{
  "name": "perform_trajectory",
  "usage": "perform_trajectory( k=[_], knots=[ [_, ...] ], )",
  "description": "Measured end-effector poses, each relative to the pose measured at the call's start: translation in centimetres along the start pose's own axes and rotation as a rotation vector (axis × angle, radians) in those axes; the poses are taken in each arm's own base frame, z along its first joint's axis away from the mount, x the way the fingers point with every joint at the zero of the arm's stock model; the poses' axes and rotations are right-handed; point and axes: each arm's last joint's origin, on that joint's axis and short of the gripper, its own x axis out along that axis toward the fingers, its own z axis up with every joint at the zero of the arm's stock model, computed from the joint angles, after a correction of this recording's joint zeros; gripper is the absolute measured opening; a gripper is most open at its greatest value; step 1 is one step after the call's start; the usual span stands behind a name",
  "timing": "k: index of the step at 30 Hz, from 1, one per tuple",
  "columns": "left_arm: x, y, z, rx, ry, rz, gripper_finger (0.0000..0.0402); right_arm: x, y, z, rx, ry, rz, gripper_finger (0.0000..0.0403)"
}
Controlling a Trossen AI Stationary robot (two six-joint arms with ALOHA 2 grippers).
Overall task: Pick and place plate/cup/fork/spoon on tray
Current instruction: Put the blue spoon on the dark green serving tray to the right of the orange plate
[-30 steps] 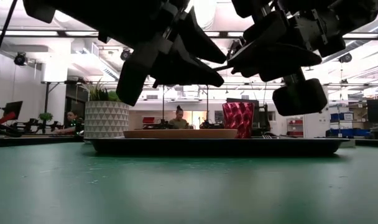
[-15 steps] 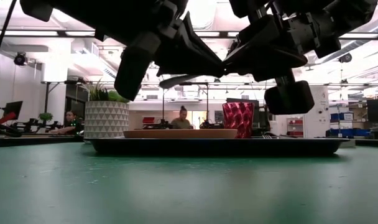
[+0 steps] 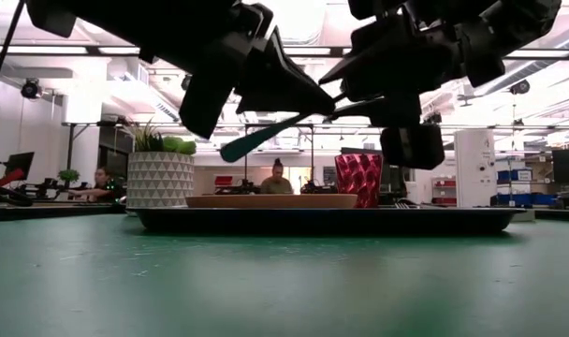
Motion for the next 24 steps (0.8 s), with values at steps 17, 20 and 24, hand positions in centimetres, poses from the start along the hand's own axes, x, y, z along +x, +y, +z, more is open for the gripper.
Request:
perform_trajectory(
  k=[17, 20, 24],
  knots=[
    [-2.1, 0.8, -1.5, -0.253, -0.215, 0.116, 0.0001, -5.6, 3.6, 4.0, -0.368, -0.227, 0.109, 0.0216],
    [-3.0, 1.7, -1.5, -0.306, -0.284, 0.160, 0.0000, -8.0, 5.4, 4.2, -0.532, -0.331, 0.141, 0.0216],
    [-4.5, 3.3, -0.8, -0.407, -0.404, 0.217, 0.0000, -11.4, 7.8, 3.7, -0.774, -0.496, 0.134, 0.0215]
  ],
)
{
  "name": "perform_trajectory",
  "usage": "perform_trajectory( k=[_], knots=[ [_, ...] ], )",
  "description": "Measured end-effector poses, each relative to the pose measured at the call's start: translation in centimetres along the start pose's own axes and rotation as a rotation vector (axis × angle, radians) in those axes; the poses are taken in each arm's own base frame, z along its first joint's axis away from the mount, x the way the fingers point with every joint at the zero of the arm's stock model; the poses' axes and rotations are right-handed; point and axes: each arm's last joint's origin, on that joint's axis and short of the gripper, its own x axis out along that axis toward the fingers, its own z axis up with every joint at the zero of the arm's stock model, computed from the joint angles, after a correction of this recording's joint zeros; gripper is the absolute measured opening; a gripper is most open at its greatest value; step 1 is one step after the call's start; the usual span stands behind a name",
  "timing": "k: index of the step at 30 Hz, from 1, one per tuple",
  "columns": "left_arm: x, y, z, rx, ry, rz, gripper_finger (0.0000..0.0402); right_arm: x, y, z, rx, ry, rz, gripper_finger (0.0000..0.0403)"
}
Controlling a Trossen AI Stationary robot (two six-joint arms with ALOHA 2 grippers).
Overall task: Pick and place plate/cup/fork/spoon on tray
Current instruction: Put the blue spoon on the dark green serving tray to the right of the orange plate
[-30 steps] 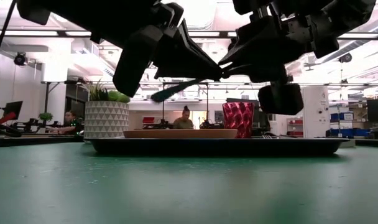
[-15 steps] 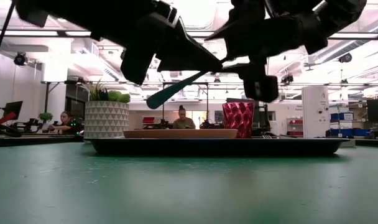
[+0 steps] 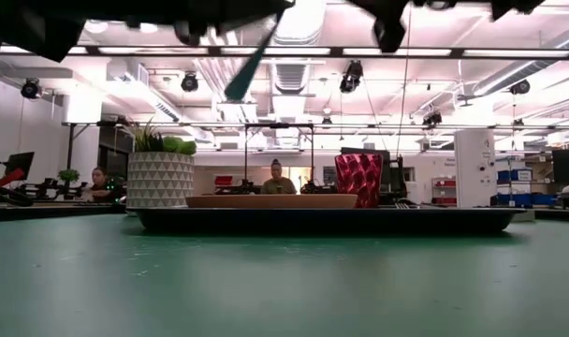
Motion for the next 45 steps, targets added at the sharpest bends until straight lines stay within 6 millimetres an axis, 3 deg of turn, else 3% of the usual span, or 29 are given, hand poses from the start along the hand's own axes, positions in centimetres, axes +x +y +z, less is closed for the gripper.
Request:
perform_trajectory(
  k=[3, 7, 13, 17, 22, 28, 45],
  knots=[
    [-0.4, 1.2, 1.4, -0.098, -0.089, 0.043, 0.0000, -1.6, 1.6, 0.9, -0.178, -0.080, -0.060, 0.0212],
    [-0.4, 2.2, 2.7, -0.204, -0.182, 0.109, 0.0000, -2.2, 3.1, -0.8, -0.322, -0.137, -0.185, 0.0203],
    [0.3, 3.5, 3.4, -0.305, -0.253, 0.170, 0.0000, -0.3, 3.7, -6.1, -0.404, -0.209, -0.295, 0.0191],
    [1.0, 4.1, 3.1, -0.367, -0.258, 0.182, 0.0000, 1.3, 4.1, -7.2, -0.451, -0.311, -0.276, 0.0187],
    [1.5, 4.3, 2.5, -0.410, -0.248, 0.157, 0.0000, 3.2, 4.7, -6.9, -0.445, -0.331, -0.278, 0.0183],
    [1.9, 4.4, 2.7, -0.428, -0.276, 0.110, 0.0000, 4.7, 5.0, -6.4, -0.437, -0.351, -0.396, 0.0183],
    [2.4, 4.7, 2.4, -0.153, -0.218, 0.163, 0.0000, 8.7, 5.1, -6.0, -0.454, -0.356, -0.573, 0.0182]
  ],
)
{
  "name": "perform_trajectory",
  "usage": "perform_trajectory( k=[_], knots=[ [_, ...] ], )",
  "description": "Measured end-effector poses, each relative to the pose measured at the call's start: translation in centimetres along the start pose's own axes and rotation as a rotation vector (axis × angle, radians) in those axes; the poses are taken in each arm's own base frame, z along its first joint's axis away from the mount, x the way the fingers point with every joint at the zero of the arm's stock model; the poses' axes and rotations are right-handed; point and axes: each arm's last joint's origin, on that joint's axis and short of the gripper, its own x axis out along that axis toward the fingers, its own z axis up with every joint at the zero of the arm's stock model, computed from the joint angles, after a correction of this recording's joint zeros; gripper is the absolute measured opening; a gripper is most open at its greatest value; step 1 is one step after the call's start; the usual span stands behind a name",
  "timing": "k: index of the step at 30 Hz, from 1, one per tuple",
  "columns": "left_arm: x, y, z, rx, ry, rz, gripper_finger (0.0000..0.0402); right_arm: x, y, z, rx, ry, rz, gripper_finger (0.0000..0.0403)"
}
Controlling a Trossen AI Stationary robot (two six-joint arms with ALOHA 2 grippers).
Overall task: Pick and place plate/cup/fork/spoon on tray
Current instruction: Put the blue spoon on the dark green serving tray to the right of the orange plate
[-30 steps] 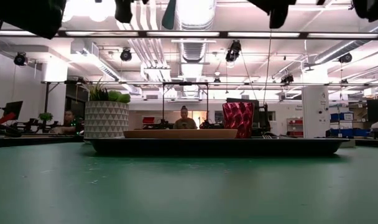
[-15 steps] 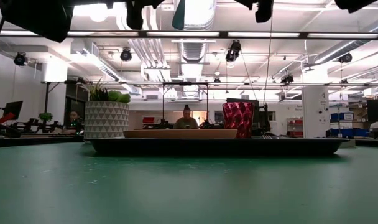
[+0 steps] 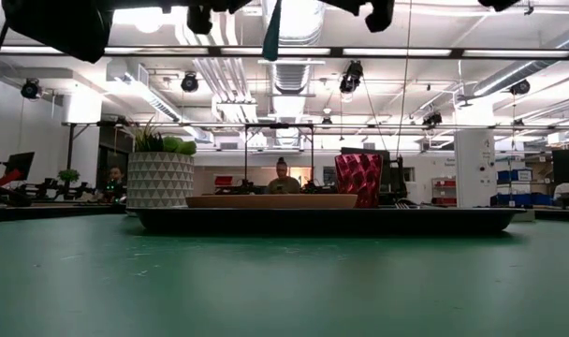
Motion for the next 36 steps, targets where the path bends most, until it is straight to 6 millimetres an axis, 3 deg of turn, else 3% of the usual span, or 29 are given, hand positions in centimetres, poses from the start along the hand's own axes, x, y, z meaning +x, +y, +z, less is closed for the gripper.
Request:
perform_trajectory(
  k=[9, 22, 36],
  knots=[
    [-0.1, 0.3, -0.2, 0.030, 0.032, 0.061, 0.0000, 0.8, 1.0, 0.4, -0.097, 0.016, -0.120, 0.0178],
    [-0.2, 0.7, -0.5, 0.159, 0.096, 0.163, 0.0000, 0.6, 1.1, -0.1, -0.048, 0.060, -0.109, 0.0186],
    [-0.3, 0.8, -0.7, 0.165, 0.101, 0.159, 0.0000, 1.7, 2.1, 1.4, 0.003, 0.104, -0.113, 0.0196]
  ],
)
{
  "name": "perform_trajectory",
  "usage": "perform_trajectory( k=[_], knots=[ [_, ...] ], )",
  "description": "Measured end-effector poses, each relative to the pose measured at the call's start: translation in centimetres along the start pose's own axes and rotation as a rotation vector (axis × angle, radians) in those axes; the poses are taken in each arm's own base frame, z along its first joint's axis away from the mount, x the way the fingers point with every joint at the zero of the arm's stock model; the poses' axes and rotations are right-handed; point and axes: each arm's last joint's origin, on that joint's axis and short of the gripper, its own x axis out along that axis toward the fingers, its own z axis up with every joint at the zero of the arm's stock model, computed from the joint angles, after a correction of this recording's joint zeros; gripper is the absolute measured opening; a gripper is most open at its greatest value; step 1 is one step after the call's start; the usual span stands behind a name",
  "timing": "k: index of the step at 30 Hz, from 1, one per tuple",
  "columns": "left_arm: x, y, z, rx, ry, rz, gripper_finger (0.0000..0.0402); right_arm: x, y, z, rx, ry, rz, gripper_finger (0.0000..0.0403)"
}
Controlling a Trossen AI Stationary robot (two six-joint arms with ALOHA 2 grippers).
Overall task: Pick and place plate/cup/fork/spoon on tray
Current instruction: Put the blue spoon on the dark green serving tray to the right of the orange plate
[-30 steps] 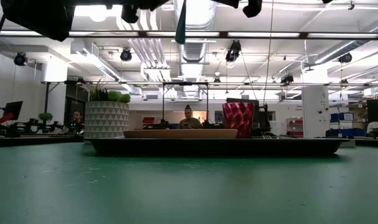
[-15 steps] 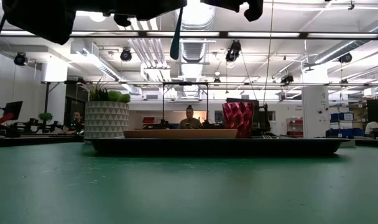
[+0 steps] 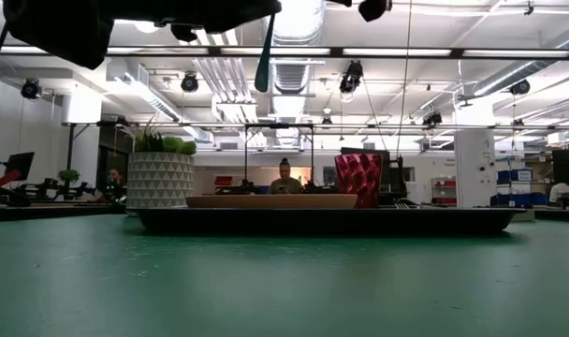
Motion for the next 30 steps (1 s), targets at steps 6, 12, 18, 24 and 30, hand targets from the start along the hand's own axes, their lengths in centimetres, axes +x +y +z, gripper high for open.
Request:
perform_trajectory(
  k=[6, 12, 18, 24, 30],
  knots=[
    [-0.1, 0.0, -0.2, 0.011, 0.007, -0.005, 0.0000, 0.6, 0.8, 0.0, -0.001, 0.002, -0.001, 0.0194],
    [-0.2, 0.0, -0.2, 0.006, 0.007, -0.009, 0.0000, 1.6, 1.6, -1.6, -0.071, 0.023, -0.061, 0.0192],
    [-0.3, 0.0, -0.2, 0.005, 0.010, -0.005, 0.0000, 1.8, 2.0, -1.5, -0.130, 0.021, -0.117, 0.0171],
    [-0.3, 0.1, -0.2, -0.003, 0.025, 0.026, 0.0000, 1.9, 1.8, -1.1, -0.128, 0.016, -0.125, 0.0128],
    [-0.4, 0.0, -0.1, -0.005, 0.028, 0.028, 0.0000, 2.2, 1.6, -1.0, -0.123, 0.014, -0.123, 0.0065]
  ],
)
